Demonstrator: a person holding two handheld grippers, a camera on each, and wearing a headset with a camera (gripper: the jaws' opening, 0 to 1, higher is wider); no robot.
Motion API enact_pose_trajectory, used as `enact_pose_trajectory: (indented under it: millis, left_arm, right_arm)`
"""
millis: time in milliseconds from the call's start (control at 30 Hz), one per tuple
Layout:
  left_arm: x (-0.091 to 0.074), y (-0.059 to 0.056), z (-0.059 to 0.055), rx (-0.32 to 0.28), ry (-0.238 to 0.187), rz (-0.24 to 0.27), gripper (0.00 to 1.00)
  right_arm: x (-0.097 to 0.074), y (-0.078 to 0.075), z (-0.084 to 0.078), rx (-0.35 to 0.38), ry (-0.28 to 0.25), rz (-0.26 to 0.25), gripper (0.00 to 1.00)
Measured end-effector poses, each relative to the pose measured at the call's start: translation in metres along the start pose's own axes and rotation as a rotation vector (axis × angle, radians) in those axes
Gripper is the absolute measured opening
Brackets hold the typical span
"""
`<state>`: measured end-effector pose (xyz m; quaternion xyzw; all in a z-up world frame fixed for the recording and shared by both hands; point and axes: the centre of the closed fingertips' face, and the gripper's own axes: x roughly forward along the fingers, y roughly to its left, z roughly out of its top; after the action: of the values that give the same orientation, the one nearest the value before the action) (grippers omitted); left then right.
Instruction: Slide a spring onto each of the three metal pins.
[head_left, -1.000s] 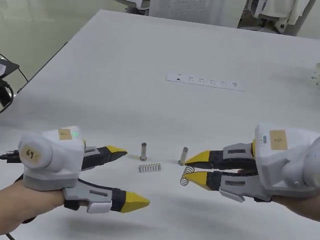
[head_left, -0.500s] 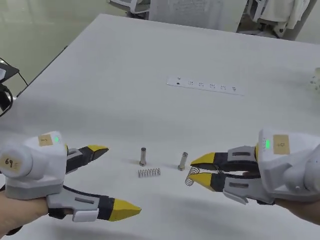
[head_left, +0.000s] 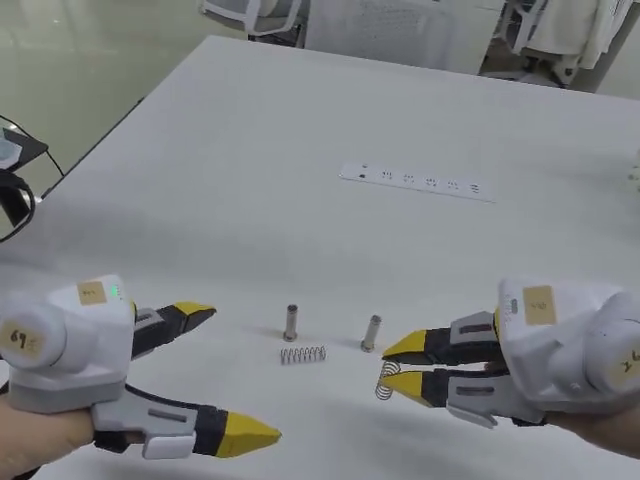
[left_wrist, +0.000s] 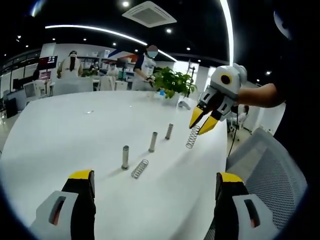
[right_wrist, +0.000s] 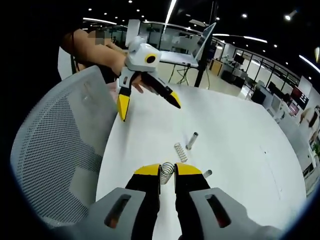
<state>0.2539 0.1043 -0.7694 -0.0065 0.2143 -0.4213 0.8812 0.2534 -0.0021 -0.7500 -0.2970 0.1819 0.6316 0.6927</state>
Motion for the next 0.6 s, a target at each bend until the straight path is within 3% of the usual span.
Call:
enact_pose_trajectory:
  millis: [300, 600]
  left_arm:
    - [0.0, 0.0, 0.0, -0.001, -0.003, 0.002, 0.98]
    - [-0.002, 0.002, 0.001, -0.001, -0.009, 0.007, 0.98]
  right_arm:
    - [0.002, -0.016, 0.005, 0.005, 0.006, -0.009, 0.08]
    - [0.001, -0.045, 0.013, 0.001, -0.005, -0.058, 0.08]
